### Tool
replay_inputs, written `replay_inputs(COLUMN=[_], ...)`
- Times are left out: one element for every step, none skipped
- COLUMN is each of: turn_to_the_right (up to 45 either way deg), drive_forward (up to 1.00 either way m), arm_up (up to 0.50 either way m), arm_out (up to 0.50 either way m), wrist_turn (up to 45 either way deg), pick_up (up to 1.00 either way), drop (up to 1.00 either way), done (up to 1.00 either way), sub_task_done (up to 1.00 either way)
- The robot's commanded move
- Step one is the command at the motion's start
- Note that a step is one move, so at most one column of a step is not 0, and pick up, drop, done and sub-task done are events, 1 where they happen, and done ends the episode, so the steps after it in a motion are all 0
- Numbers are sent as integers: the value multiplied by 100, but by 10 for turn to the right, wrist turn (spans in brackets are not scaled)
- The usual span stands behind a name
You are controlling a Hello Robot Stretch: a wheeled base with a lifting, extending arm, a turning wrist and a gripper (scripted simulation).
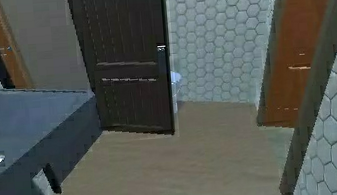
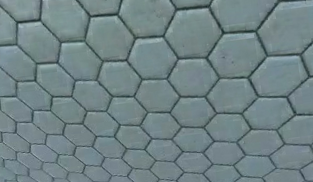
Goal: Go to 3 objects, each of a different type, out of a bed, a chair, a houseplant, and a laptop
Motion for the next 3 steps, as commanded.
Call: replay_inputs(turn_to_the_right=[0, -120, 0], drive_forward=[100, 0, 5], arm_up=[0, 0, 0], arm_out=[0, 0, 0], wrist_turn=[0, 0, 0], pick_up=[0, 0, 0], drop=[0, 0, 0], done=[0, 0, 0], sub_task_done=[0, 0, 0])
